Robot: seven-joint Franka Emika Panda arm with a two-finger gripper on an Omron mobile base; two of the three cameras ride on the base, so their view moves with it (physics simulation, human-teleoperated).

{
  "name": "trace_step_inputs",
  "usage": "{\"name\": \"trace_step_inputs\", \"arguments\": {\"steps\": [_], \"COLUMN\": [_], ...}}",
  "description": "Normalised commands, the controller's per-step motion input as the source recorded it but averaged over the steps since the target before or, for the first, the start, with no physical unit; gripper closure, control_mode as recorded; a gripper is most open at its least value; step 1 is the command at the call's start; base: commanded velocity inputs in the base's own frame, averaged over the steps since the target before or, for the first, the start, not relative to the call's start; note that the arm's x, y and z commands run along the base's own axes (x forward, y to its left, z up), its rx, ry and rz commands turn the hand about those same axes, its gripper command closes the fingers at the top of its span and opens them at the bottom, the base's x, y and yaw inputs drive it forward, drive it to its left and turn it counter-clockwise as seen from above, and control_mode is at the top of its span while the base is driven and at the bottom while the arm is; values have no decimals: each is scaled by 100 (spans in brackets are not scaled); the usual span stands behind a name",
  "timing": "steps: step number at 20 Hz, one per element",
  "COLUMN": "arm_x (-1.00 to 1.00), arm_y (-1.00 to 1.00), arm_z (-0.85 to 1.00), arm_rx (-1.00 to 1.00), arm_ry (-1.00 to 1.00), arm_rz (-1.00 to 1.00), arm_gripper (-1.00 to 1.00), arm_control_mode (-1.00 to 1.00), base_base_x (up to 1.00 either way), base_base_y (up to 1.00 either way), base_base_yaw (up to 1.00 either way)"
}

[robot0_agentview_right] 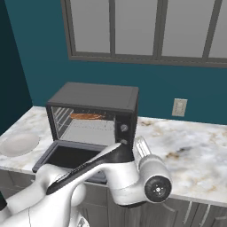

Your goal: Pull the toaster oven rack outwards. Pick up the baguette from the plate and place it on the toaster oven rack. Close the toaster oven door fully and set the temperature to the lowest setting.

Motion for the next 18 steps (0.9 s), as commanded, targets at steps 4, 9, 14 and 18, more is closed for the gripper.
{"name": "trace_step_inputs", "arguments": {"steps": [4, 9, 14, 18], "arm_x": [-14, -8, -2, -2], "arm_y": [10, 32, 40, 33], "arm_z": [28, 20, 13, 9], "arm_rx": [0, 0, 0, 0], "arm_ry": [3, 10, 15, 16], "arm_rz": [-1, -6, -8, -7], "arm_gripper": [-100, -100, -100, -100], "arm_control_mode": [-100, -100, -100, -100], "base_base_x": [0, 0, 0, 0], "base_base_y": [0, 0, 0, 0], "base_base_yaw": [0, 0, 0, 0]}}
